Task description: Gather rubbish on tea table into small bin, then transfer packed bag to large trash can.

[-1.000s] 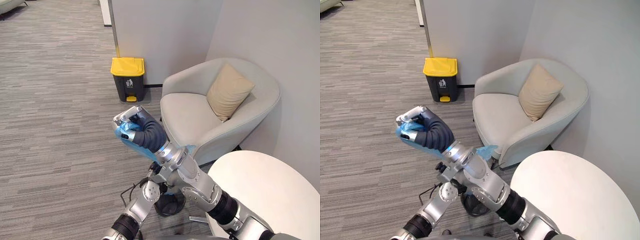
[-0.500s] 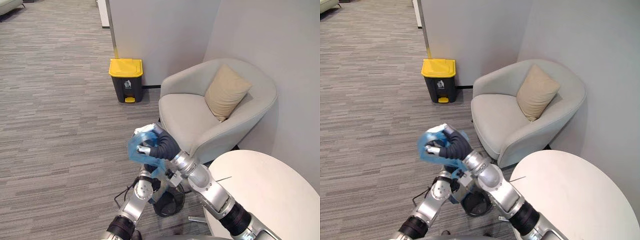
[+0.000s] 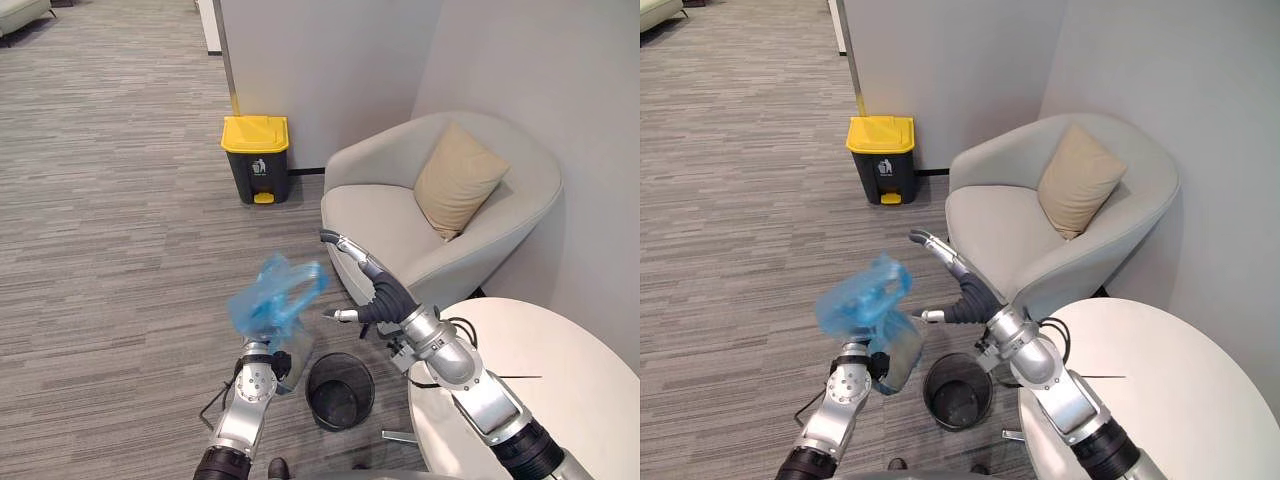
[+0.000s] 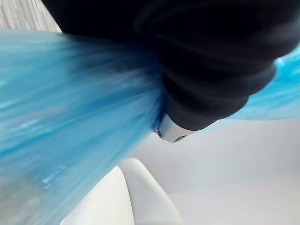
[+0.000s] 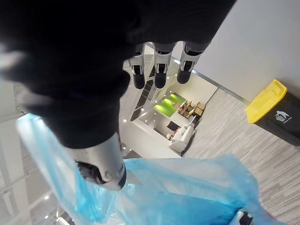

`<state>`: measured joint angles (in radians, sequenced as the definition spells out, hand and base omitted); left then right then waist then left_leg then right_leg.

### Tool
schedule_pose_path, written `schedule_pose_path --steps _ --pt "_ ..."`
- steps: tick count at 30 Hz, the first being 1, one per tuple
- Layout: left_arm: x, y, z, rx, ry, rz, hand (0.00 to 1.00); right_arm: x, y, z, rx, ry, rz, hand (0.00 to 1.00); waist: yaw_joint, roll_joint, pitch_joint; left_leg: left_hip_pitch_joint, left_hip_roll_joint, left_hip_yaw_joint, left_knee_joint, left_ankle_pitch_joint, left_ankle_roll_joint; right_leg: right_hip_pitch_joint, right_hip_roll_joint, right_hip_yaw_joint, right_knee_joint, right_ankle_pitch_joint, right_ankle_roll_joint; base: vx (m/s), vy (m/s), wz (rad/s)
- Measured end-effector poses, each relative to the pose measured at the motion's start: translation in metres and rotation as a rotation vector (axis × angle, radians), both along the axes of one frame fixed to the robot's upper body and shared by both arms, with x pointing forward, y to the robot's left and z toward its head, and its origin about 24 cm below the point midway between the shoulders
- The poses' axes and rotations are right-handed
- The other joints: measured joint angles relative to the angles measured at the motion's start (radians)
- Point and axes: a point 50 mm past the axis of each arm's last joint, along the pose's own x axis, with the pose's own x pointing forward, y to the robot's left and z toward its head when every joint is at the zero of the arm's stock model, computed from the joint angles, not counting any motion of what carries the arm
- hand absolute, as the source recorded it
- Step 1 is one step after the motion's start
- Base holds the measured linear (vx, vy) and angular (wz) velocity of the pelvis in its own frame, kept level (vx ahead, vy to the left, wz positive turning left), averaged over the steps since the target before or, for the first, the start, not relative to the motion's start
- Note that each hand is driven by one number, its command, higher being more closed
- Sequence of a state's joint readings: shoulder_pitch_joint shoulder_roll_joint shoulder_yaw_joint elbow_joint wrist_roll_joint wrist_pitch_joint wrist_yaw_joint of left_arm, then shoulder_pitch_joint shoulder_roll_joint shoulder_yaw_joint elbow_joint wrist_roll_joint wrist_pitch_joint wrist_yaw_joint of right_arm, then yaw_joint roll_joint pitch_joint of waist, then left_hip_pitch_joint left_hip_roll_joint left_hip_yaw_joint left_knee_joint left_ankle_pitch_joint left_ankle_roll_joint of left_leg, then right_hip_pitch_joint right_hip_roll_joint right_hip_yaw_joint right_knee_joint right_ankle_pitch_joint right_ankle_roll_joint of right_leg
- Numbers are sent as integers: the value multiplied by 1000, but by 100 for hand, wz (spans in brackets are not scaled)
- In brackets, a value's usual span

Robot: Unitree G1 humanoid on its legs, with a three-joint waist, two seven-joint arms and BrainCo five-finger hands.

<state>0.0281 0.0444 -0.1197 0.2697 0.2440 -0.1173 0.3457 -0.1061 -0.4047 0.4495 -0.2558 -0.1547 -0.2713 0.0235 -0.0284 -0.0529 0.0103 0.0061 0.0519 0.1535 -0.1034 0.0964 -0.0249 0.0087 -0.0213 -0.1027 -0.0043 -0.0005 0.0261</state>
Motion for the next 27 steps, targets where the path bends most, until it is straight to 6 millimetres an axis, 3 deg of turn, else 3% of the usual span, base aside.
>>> schedule_pose_path --steps 6,13,16,17,20,27 --pt "-6 14 -5 -16 26 50 100 -2 -19 -3 -9 -20 -94 0 4 7 4 3 0 0 0 0 0 1 0 0 -1 0 -1 0 0 0" --pt "-24 32 -18 -12 91 105 100 -10 -52 -22 97 73 -316 0 6 22 16 3 -1 -2 0 -3 -4 -1 -1 -3 -2 -6 1 0 0 0" --pt "-33 36 -31 -1 149 92 100 -15 -55 -49 163 216 -366 0 -3 24 18 0 8 -5 0 -4 -5 0 0 -4 -11 -6 0 0 0 2" --pt "-38 37 -40 1 191 86 100 -17 -56 -69 203 317 -400 0 -10 24 18 -5 7 -10 0 -4 -5 0 1 -10 -16 -6 -1 0 0 7" --pt "-47 39 -51 2 255 72 100 -20 -61 -103 257 485 -469 0 -10 26 19 -10 7 -11 0 -6 -7 -1 1 -10 -19 -5 -1 0 0 2" --pt "-71 48 -76 7 397 59 100 -40 -71 -169 222 789 -593 0 -1 38 29 -10 6 -15 4 -9 -7 6 1 -17 -26 -3 -5 31 -5 2"
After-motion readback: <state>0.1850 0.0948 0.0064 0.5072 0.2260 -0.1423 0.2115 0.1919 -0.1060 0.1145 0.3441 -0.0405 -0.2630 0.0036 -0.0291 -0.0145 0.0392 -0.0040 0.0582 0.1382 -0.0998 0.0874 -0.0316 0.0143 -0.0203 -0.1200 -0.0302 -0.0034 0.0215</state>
